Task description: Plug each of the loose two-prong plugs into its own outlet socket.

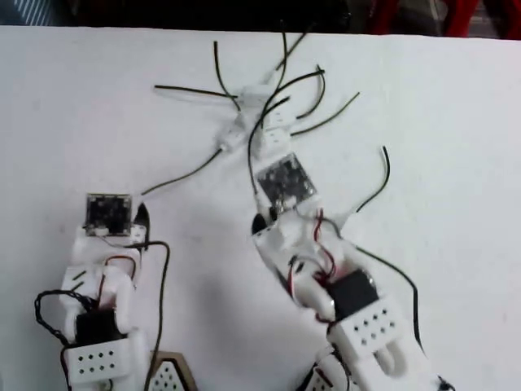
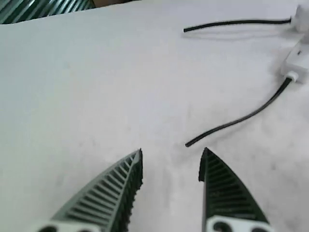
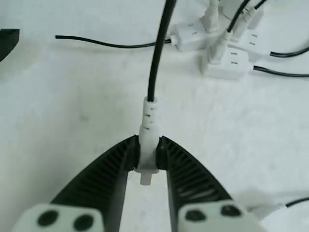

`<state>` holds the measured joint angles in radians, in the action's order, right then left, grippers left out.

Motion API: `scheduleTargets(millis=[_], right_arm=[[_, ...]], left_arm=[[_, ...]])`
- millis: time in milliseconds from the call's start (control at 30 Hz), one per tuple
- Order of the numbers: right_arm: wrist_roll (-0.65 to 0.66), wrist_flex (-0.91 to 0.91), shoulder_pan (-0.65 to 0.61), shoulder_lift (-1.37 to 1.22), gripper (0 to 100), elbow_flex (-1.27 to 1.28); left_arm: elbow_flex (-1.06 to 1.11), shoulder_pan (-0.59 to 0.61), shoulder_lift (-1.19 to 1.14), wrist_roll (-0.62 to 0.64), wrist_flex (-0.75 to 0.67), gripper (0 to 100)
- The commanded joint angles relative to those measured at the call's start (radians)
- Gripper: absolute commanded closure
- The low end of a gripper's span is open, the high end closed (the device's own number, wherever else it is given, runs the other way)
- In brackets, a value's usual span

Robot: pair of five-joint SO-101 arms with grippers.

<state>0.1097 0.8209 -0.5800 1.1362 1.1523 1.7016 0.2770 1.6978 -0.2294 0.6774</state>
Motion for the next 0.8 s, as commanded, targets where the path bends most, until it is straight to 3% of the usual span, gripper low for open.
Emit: scheduleTargets(millis=[0, 200, 600, 767], right_arm=[[-0.006, -0.082, -0.062, 0.14, 98.1, 0.069], [-0.008, -0.105, -0.159, 0.357, 98.1, 0.175], [-0.006, -0.097, -0.168, 0.521, 98.1, 0.282], [-0.006, -0.096, -0.168, 0.521, 98.1, 0.301]], left_arm=[[-0.109, -0.036, 0.015, 0.104, -0.081, 80], [-0.215, -0.2, 0.015, 0.158, -0.083, 80], [-0.316, -0.57, 0.015, 0.15, -0.072, 80], [-0.382, -0.722, 0.015, 0.064, 0.057, 80]])
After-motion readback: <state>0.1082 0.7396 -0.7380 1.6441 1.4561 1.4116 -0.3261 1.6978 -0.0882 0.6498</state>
